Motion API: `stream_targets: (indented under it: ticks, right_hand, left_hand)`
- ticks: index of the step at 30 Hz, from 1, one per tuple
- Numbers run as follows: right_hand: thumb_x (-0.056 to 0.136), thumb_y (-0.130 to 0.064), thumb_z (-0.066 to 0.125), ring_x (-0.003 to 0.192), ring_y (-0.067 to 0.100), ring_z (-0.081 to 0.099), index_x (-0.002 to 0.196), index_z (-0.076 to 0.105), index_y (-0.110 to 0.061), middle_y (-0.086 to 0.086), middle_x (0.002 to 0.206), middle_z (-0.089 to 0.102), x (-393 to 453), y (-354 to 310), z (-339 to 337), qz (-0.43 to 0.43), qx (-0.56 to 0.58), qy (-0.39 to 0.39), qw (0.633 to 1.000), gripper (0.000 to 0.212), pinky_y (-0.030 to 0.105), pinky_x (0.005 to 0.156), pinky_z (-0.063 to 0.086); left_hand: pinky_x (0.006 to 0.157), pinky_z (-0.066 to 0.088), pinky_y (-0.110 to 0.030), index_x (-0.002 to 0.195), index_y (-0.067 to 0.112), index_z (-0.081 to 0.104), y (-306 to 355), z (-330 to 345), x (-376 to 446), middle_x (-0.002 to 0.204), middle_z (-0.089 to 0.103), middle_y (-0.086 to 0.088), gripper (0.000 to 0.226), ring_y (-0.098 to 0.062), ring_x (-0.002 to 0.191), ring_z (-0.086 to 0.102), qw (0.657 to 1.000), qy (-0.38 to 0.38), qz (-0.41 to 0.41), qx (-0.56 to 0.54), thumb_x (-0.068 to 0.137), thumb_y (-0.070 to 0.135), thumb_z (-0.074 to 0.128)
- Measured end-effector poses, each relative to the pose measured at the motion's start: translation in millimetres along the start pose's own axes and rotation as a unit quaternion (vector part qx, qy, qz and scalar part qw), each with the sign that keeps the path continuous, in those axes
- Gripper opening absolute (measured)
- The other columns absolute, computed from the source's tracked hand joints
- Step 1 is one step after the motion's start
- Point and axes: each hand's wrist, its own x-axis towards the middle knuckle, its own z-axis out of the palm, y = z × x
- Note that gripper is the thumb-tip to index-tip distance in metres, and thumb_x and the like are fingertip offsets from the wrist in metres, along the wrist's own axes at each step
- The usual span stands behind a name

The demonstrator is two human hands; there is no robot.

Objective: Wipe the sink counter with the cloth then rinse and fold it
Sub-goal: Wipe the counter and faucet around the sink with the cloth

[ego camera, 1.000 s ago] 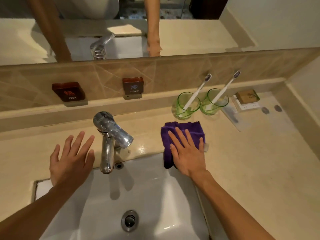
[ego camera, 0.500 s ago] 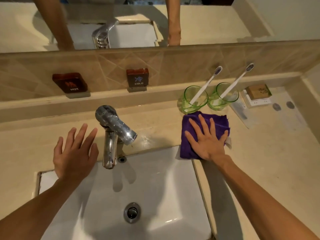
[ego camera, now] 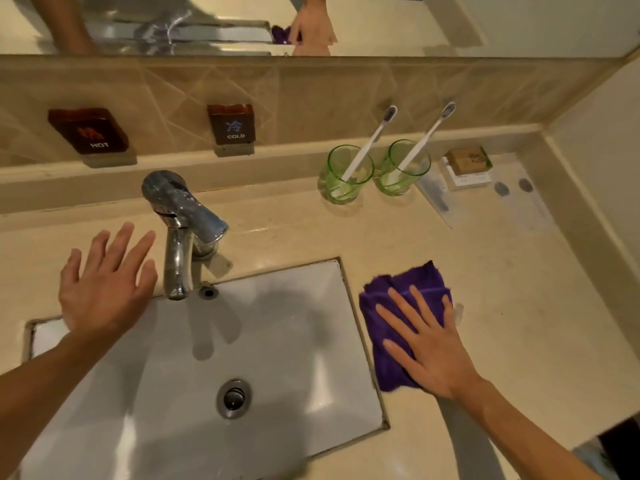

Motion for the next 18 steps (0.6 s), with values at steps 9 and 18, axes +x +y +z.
stream_targets:
  ticks: [9, 18]
  right_hand:
    - [0.105, -0.057, 0.014, 0.157, 0.029, -0.003, 0.158, 0.009, -0.047, -0.010, 0.170, 0.002, -34.4, 7.1, 5.6, 0.025, -0.018, -0.035, 0.999, 0.053, 0.072, 0.115, 0.012]
    - [0.099, -0.067, 0.022, 0.156, 0.029, -0.003, 0.152, 0.010, -0.060, -0.020, 0.168, 0.003, 111.6, -11.2, -23.8, 0.043, 0.012, 0.046, 0.998, 0.054, 0.079, 0.111, 0.002]
  left_hand:
    - [0.121, 0.013, -0.054, 0.155, 0.043, 0.022, 0.1, 1.8, 5.4, 0.169, 0.015, 0.009, 0.059, -0.024, 0.155, 0.013, 0.999, -0.005, -0.017, 0.027, 0.097, 0.053, 0.025]
    - [0.122, 0.018, -0.062, 0.154, 0.040, 0.024, -18.1, 18.5, 14.6, 0.169, 0.017, 0.006, 0.063, -0.030, 0.153, 0.017, 1.000, -0.021, 0.014, 0.009, 0.092, 0.054, 0.030]
